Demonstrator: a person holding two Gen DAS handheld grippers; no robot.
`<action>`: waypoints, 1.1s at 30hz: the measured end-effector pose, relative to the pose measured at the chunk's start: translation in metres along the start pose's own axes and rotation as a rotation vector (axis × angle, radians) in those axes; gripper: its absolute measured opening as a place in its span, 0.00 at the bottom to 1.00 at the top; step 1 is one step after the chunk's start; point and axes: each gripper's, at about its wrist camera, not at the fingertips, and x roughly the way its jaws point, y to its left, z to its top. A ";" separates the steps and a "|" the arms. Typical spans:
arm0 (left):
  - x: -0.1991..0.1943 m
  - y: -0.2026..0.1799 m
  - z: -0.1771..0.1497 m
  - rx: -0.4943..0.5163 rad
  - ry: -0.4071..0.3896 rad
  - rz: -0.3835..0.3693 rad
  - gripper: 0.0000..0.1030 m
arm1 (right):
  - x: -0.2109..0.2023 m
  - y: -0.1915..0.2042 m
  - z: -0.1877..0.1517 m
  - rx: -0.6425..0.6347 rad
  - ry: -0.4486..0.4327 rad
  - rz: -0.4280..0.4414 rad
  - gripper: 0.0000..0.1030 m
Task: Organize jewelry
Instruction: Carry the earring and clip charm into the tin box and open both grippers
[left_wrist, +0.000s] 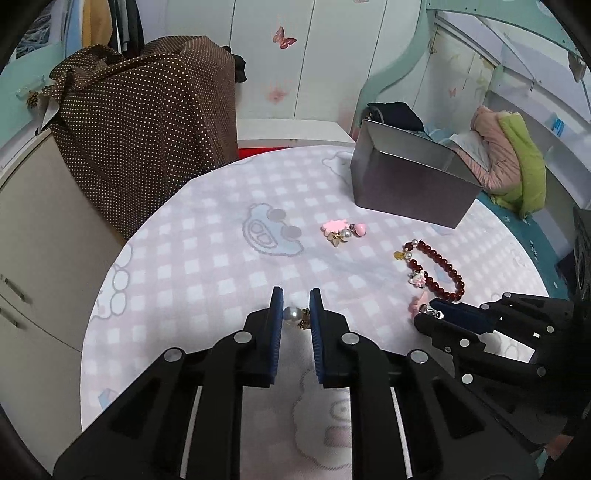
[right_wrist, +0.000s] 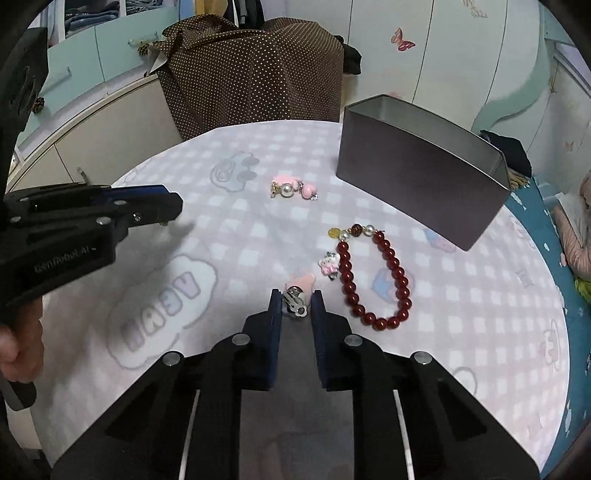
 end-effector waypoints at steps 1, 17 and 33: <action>-0.001 0.001 0.000 0.000 -0.001 -0.001 0.15 | -0.001 -0.003 -0.001 0.012 0.002 0.007 0.14; -0.032 -0.014 0.023 0.018 -0.067 -0.018 0.15 | -0.070 -0.040 0.019 0.125 -0.113 0.112 0.13; -0.041 -0.068 0.154 0.110 -0.194 -0.129 0.15 | -0.110 -0.111 0.121 0.098 -0.275 0.026 0.14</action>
